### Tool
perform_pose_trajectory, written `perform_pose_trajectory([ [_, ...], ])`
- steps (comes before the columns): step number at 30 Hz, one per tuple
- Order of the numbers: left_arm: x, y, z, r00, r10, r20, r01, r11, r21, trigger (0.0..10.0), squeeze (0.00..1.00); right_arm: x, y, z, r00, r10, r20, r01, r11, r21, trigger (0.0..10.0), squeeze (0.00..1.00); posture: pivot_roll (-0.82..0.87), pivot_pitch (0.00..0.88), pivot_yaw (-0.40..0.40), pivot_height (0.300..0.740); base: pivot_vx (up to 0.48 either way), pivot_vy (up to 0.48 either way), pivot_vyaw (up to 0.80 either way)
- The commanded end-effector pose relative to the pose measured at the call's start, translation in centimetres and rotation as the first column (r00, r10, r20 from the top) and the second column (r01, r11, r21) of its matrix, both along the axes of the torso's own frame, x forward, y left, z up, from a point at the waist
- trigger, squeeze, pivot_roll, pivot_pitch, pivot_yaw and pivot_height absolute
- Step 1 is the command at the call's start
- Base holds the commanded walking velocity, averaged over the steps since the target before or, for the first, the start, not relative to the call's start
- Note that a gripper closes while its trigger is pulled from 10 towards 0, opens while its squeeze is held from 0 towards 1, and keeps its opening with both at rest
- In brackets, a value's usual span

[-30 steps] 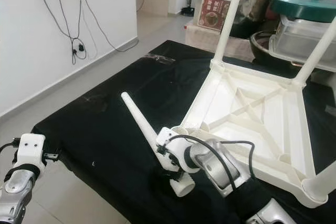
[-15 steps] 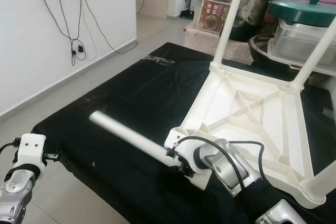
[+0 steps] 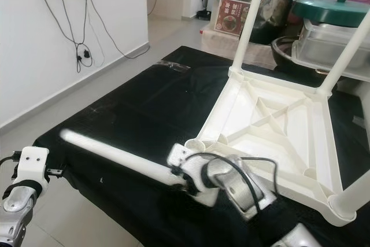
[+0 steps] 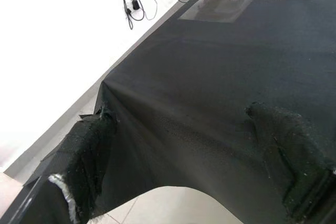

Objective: Building children table

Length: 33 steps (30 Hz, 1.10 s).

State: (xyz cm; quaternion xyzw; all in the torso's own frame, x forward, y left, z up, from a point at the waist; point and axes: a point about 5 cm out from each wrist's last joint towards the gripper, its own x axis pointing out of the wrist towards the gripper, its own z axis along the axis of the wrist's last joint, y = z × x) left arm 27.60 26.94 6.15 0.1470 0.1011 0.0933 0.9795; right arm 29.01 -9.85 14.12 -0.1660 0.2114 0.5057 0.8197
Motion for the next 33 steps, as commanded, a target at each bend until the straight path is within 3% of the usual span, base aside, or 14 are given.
perform_pose_trajectory([
  [1,-1.6,0.3,-2.7,0.988,0.007,-0.152,-0.006,1.0,0.006,10.0,0.0,0.7,-0.1,2.5,0.997,-0.043,0.059,0.038,0.995,0.092,0.0,0.0,0.05,0.0,-0.079,0.74,0.0,0.0,0.0],
  [6,-1.6,-0.9,-2.3,0.99,-0.084,-0.111,0.079,0.996,-0.048,10.0,0.0,2.0,2.8,7.2,0.985,-0.157,0.073,0.112,0.9,0.422,0.0,0.0,0.06,0.0,-0.071,0.74,0.0,0.0,0.0],
  [14,-1.2,-3.5,0.0,0.951,-0.308,0.018,0.306,0.938,-0.162,10.0,0.0,3.8,4.5,8.8,0.938,-0.342,0.061,0.252,0.791,0.558,0.0,0.0,0.07,0.0,-0.067,0.74,0.0,0.0,0.0],
  [16,-0.7,-4.8,2.3,0.908,-0.403,0.115,0.419,0.876,-0.239,10.0,0.0,4.6,5.6,9.1,0.898,-0.44,-0.013,0.353,0.703,0.617,0.0,0.0,0.08,0.0,-0.066,0.74,0.0,0.0,0.0],
  [18,-0.7,-4.8,2.3,0.908,-0.403,0.115,0.419,0.876,-0.239,10.0,0.0,4.6,5.6,9.1,0.898,-0.44,-0.013,0.353,0.703,0.617,0.0,0.0,0.08,0.0,-0.066,0.74,0.0,0.0,0.0],
  [19,-0.4,-5.7,3.8,0.875,-0.448,0.185,0.484,0.825,-0.291,10.0,0.0,4.6,6.3,9.1,0.885,-0.464,-0.044,0.384,0.672,0.633,0.0,0.0,0.08,0.0,-0.066,0.74,0.0,0.0,0.0],
  [20,-0.4,-5.7,3.8,0.875,-0.448,0.185,0.484,0.825,-0.291,10.0,0.0,4.6,6.3,9.1,0.885,-0.464,-0.044,0.384,0.672,0.633,0.0,0.0,0.08,0.0,-0.066,0.74,0.0,0.0,0.0],
  [21,-0.1,-6.7,4.9,0.835,-0.494,0.241,0.55,0.764,-0.338,10.0,0.0,4.5,7.2,9.0,0.877,-0.478,-0.057,0.4,0.658,0.638,0.0,0.0,0.09,0.0,-0.064,0.74,0.0,0.0,0.0],
  [23,-0.1,-6.7,4.9,0.835,-0.494,0.241,0.55,0.764,-0.338,10.0,0.0,4.5,7.2,9.0,0.877,-0.478,-0.057,0.4,0.658,0.638,0.0,0.0,0.09,0.0,-0.064,0.74,0.0,0.0,0.0],
  [25,0.3,-8.5,5.9,0.759,-0.587,0.282,0.65,0.656,-0.383,10.0,0.0,4.2,8.3,8.8,0.871,-0.483,-0.087,0.419,0.64,0.644,0.0,0.0,0.07,0.0,-0.047,0.74,0.0,0.0,0.0],
  [29,0.6,-9.3,6.1,0.73,-0.615,0.299,0.68,0.609,-0.408,10.0,0.0,4.1,8.5,8.7,0.87,-0.483,-0.096,0.423,0.634,0.647,0.0,0.0,0.07,0.0,-0.045,0.74,0.0,0.0,0.0],
  [30,0.7,-9.7,6.3,0.712,-0.629,0.312,0.696,0.579,-0.424,10.0,0.0,4.1,8.5,8.8,0.868,-0.485,-0.104,0.429,0.627,0.65,0.0,0.0,0.07,0.0,-0.045,0.74,0.0,0.0,0.0],
  [31,0.9,-11.3,6.1,0.657,-0.689,0.305,0.737,0.502,-0.453,10.0,0.0,4.1,8.9,8.8,0.864,-0.492,-0.11,0.435,0.618,0.654,0.0,0.0,0.06,0.0,-0.036,0.74,0.0,0.0,0.0],
  [33,0.9,-11.8,6.2,0.638,-0.709,0.3,0.748,0.475,-0.464,10.0,0.0,4.2,9.0,8.8,0.861,-0.496,-0.113,0.439,0.613,0.657,0.0,0.0,0.06,0.0,-0.034,0.74,0.0,0.0,0.0],
])
